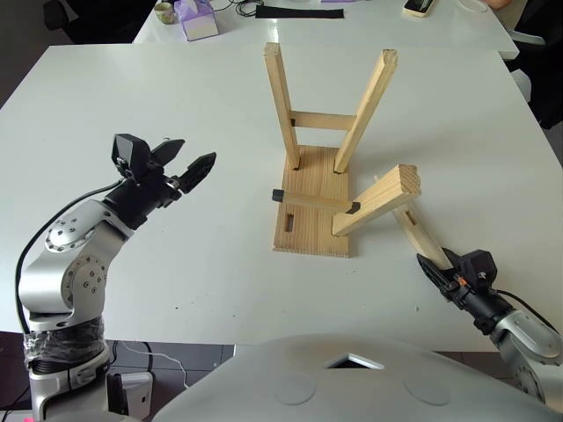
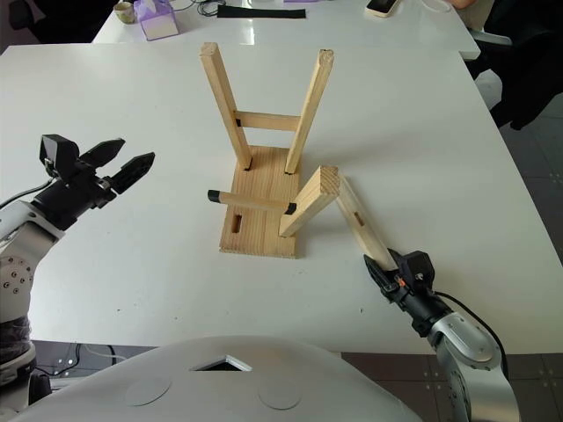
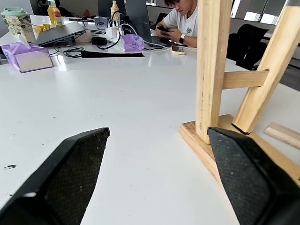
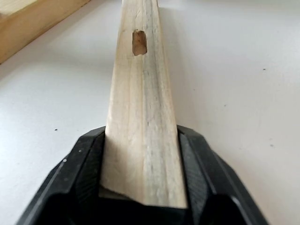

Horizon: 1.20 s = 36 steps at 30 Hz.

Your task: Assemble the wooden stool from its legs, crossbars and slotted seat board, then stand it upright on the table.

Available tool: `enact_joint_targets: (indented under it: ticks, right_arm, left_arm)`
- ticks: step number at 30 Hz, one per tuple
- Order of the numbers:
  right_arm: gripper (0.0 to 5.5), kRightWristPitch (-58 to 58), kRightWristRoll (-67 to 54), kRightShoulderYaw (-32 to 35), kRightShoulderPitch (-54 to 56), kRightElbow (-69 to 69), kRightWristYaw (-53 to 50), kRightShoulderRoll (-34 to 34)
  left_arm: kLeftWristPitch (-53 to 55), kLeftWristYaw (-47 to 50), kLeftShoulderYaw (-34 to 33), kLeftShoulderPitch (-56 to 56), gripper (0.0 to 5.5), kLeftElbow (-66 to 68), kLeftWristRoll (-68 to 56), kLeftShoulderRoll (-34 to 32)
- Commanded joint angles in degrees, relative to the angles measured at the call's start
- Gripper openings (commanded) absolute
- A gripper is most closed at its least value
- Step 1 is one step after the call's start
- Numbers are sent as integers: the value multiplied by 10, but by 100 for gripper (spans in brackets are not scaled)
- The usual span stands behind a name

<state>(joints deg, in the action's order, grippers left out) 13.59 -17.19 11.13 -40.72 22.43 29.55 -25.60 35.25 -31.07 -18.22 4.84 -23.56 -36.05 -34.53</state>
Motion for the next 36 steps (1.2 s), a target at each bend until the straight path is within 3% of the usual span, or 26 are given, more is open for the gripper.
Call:
enact_joint_targets:
  ticks: [1,6,15,24,30,36]
  right_arm:
    - [204,35,-6,18,45,-23,-21,2]
    - [204,78,-95,94,173,31,-18,-37]
    - [204,210,-517,180,382,166,-5,-155]
    - [204,285,-694,128,477,160,55,-255]
    - [204,307,-775,120,492,141,73,-272]
    - [204,326,-814,98,492,150,84,-281]
  left_arm:
    - [11,15,12,-43,391,21,33,-27]
    - [60,9,-28,-128,391,-22,-60,-32]
    - [129,24,10,-245,391,-88,-269,-5]
    - [144,26,25,-287,356,-95,-438,6]
    - [133,-9,20,-286,356,-104,-528,-9]
    - [117,-6,32,-287,356,-105,-536,-14]
